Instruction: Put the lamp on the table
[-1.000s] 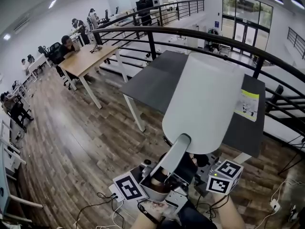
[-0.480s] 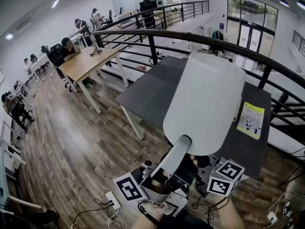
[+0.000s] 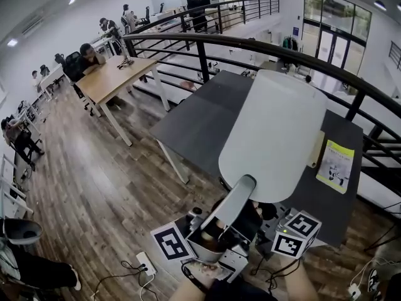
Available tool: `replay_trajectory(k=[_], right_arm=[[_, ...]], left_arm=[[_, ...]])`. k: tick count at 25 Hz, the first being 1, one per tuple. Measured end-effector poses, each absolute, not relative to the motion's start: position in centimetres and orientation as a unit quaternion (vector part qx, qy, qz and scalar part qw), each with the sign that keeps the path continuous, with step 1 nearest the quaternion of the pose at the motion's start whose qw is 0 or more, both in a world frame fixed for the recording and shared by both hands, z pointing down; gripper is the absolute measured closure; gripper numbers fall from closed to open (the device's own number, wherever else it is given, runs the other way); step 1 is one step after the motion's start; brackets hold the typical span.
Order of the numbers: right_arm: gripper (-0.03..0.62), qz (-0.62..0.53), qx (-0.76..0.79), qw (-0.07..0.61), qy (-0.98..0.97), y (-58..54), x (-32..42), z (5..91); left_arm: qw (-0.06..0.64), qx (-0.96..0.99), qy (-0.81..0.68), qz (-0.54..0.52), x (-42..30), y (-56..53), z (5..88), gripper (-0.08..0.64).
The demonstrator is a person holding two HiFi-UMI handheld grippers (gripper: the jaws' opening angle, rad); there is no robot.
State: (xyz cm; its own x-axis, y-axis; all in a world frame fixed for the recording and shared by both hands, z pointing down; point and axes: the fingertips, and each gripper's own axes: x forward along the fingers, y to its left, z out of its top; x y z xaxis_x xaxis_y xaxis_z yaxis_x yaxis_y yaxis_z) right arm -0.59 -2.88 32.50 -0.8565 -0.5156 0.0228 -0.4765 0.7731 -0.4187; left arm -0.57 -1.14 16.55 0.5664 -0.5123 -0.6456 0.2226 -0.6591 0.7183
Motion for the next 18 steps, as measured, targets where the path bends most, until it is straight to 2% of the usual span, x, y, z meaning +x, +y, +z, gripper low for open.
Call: replay_trajectory(k=[18], right_arm=[[0.468,-0.208,-0.332,0.050,0.919,-20.1,-3.0,35.2]], left_arm=[[0.438,0.789,-0.049,-0.427,-3.3,-18.1,19.5,0.509]])
